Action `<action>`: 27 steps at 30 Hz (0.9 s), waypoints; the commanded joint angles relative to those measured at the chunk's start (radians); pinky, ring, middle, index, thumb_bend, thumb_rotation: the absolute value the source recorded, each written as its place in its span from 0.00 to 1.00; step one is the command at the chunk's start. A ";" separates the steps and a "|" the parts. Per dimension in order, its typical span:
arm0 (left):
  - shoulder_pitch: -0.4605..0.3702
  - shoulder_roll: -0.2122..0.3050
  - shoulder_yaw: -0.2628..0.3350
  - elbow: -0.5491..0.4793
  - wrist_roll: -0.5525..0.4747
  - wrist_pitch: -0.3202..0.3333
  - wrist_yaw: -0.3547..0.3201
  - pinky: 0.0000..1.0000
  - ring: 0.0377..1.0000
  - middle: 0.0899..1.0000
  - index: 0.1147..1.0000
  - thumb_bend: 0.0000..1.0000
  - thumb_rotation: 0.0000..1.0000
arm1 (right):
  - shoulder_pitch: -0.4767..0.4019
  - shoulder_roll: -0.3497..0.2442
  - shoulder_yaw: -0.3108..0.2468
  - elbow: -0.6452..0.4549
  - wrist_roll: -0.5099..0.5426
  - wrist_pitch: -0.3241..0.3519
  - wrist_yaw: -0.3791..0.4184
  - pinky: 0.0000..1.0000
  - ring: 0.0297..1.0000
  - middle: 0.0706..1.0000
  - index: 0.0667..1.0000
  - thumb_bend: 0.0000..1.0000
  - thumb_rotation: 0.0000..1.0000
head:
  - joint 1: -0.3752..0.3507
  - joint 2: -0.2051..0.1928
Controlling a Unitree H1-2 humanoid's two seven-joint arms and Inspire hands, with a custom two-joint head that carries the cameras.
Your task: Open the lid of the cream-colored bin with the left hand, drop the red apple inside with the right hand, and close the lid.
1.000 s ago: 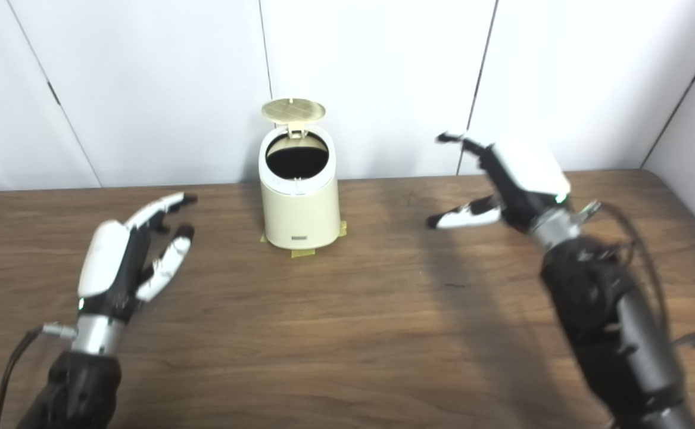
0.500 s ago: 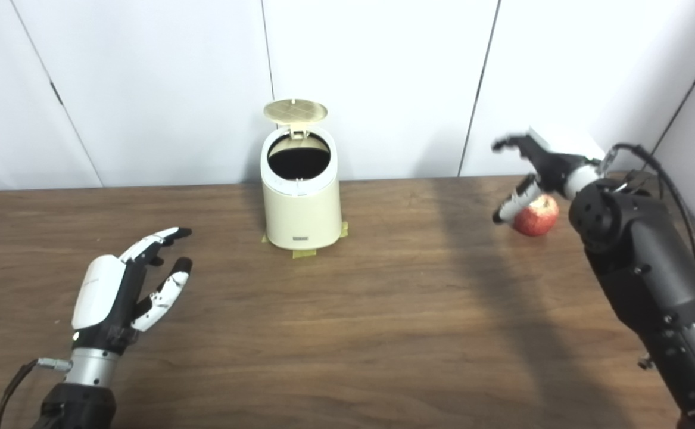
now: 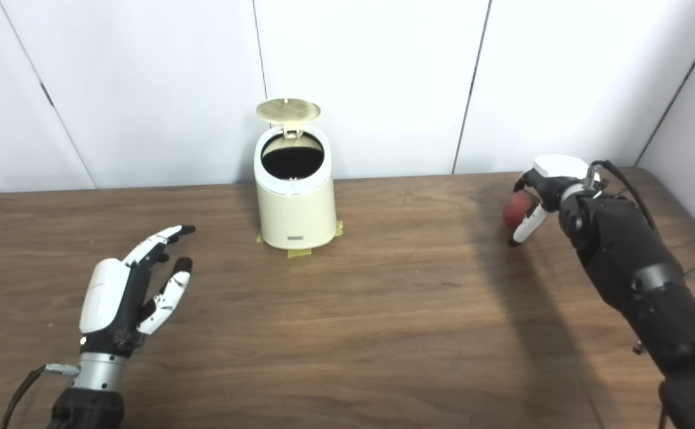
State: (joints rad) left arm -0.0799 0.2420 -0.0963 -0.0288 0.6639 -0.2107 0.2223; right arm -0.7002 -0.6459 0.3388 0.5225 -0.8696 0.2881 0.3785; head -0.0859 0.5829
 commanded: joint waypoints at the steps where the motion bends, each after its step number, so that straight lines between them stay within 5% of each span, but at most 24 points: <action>1: -0.032 -0.001 0.002 -0.012 -0.001 -0.025 0.021 0.67 0.80 0.82 0.80 0.30 0.91 | -0.074 -0.032 -0.003 0.000 -0.010 0.004 -0.027 0.65 0.80 0.85 0.77 0.98 0.28 | -0.002 0.001; 10: -0.035 -0.008 -0.007 0.001 0.009 -0.036 0.033 0.67 0.80 0.82 0.80 0.32 0.89 | -0.103 -0.023 0.033 0.055 -0.007 0.007 -0.023 0.64 0.79 0.87 0.79 0.95 0.31 | 0.003 0.004; 27: -0.027 -0.013 -0.010 -0.007 0.011 -0.027 0.031 0.67 0.80 0.82 0.80 0.31 0.85 | -0.086 -0.011 0.006 0.030 0.096 -0.046 -0.033 0.61 0.77 0.84 0.79 0.91 0.17 | 0.009 0.008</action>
State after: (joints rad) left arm -0.0837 0.2356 -0.1050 -0.0225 0.6733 -0.2116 0.2297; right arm -0.7354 -0.6351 0.3651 0.5921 -0.7777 0.2451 0.3667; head -0.0752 0.5906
